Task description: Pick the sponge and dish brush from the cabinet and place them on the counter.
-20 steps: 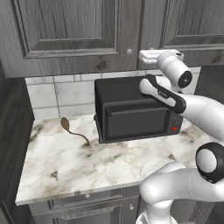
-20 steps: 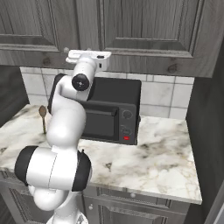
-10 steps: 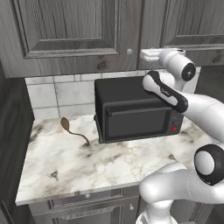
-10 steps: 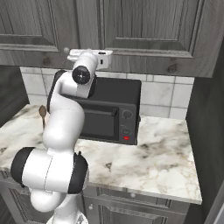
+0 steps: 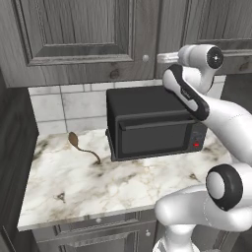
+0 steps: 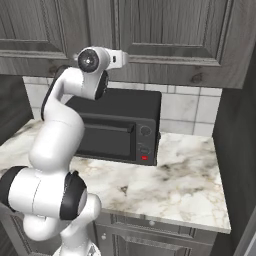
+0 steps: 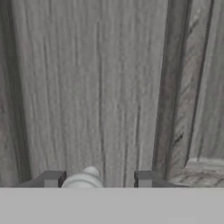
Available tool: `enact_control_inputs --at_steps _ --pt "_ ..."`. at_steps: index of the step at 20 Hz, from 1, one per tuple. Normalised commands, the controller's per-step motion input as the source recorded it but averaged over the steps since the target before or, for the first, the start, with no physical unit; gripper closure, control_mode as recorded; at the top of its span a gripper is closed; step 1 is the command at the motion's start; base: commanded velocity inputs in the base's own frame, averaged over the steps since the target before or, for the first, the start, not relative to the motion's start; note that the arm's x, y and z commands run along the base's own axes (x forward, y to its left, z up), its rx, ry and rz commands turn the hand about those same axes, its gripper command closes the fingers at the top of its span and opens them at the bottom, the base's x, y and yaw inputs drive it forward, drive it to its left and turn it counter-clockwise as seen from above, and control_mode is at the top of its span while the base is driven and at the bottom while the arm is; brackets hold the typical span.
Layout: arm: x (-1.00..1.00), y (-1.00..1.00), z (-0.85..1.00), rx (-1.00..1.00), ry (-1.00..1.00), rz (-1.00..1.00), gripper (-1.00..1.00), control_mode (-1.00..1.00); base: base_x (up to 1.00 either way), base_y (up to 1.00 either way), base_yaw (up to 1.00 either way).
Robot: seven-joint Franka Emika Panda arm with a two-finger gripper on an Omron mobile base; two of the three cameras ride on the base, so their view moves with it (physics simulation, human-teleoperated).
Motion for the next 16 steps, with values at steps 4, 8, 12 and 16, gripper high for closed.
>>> enact_control_inputs --at_steps 4,8,12,16 --pt "0.01 0.00 -0.37 0.00 0.04 0.00 1.00 -1.00 0.00 0.00 0.00" --pt "-0.07 -0.13 -0.22 0.00 0.01 0.00 1.00 -1.00 0.00 0.00 0.00" --pt "-0.30 -0.44 -0.05 0.00 0.00 0.00 1.00 -1.00 0.00 0.00 0.00" --pt "-0.43 -0.66 0.00 0.00 0.00 0.00 1.00 -1.00 0.00 0.00 0.00"
